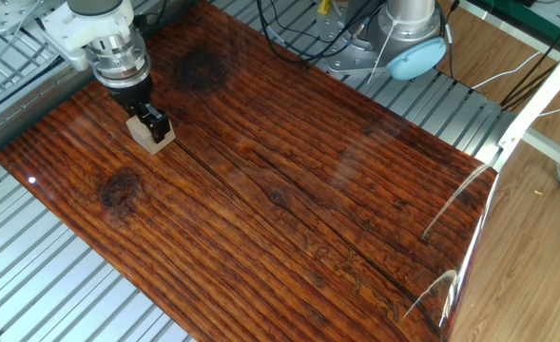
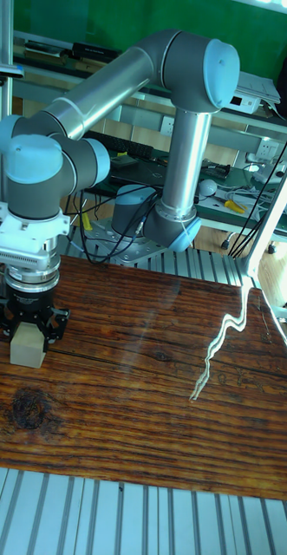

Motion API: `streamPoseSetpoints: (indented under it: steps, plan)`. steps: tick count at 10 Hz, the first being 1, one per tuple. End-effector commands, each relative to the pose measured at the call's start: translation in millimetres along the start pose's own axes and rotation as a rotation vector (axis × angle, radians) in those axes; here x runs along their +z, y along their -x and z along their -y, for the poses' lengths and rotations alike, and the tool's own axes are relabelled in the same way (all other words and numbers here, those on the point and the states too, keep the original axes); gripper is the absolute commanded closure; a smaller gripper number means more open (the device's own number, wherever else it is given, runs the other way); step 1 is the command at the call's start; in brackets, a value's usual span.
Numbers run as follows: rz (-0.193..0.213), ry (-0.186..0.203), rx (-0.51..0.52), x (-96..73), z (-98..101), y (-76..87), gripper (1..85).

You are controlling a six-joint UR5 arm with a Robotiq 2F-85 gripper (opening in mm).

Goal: Hold a small block with the gripper and sweep it from left to right on the table

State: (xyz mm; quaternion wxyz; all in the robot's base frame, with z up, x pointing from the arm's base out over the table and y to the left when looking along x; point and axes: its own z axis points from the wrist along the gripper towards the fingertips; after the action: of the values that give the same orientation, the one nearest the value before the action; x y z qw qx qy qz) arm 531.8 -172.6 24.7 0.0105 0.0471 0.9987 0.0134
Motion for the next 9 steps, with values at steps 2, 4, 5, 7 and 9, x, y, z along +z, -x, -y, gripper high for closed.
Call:
streamPoseSetpoints:
  steps: [2, 4, 5, 7, 9]
  plan:
    - [0.004, 0.008, 0.01, -1.1, -2.2, 1.3, 84.7]
    - [0.004, 0.009, 0.011, -1.4, -4.3, 1.4, 84.7]
    - [0.004, 0.009, 0.013, -1.5, -5.0, 1.4, 84.7]
    - [0.004, 0.006, 0.013, -0.8, -4.9, 1.2, 84.7]
    - [0.004, 0.006, 0.014, -0.2, -6.1, 1.2, 84.7]
